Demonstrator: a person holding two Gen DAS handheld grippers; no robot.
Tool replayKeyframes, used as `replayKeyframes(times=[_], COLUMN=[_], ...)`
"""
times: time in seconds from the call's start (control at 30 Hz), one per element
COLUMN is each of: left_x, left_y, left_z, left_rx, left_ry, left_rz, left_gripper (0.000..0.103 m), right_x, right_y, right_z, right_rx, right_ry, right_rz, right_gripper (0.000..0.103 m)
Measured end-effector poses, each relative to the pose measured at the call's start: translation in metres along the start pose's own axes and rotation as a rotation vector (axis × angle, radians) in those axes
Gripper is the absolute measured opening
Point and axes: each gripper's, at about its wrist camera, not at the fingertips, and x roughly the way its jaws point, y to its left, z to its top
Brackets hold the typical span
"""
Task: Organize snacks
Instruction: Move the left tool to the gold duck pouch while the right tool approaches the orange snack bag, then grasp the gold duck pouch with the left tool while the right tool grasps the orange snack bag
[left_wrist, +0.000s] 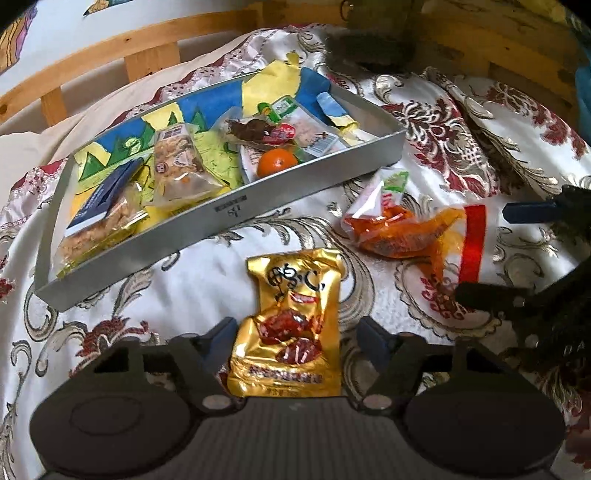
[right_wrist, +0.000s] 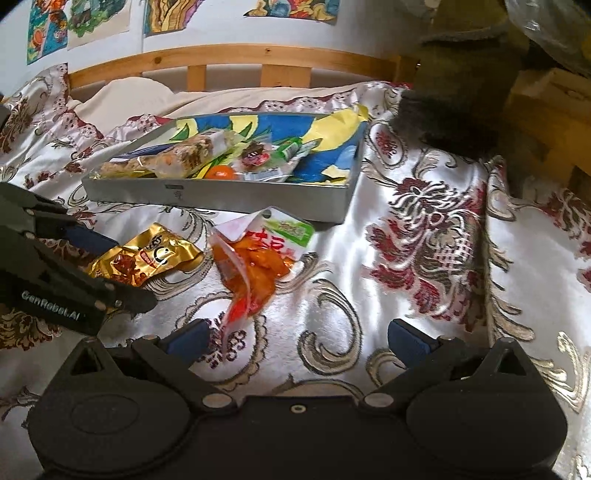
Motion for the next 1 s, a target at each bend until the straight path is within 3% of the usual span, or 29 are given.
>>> replayKeyframes(times=[0.2, 0.3, 0.47, 0.77, 1.0], left_x=[0.008, 0.011, 0.008, 0.002, -0.006], left_y=[0.004, 0.006, 0.007, 0.009, 0.017], left_z=[0.012, 0.014, 0.016, 0.008, 0.005], left_rx=[-0.029, -0.039, -0.056, -0.120, -0.202], left_ry=[0.018, 0.029, 0.043, 0.060, 0.083], left_rz=[0.002, 0.004, 0.004, -0.042, -0.050], left_gripper=[0.073, 0.067, 0.056, 0.054, 0.051], right_x=[0.016, 0.028, 0.038, 0.041, 0.035], right_y=[0.011, 0.015, 0.018, 0.028, 0.030], right_z=[0.010, 0.013, 0.021, 0.024, 0.020], right_rx=[-0.075, -0.116, -0.109, -0.093, -0.090], right_ry=[-0.032, -0.028, -0.042, -0.027, -0.038], right_rz=[-0.005, -0.007, 0.030, 0.080, 0.083], right_gripper=[0.102, 0.101, 0.085, 0.047, 0.044])
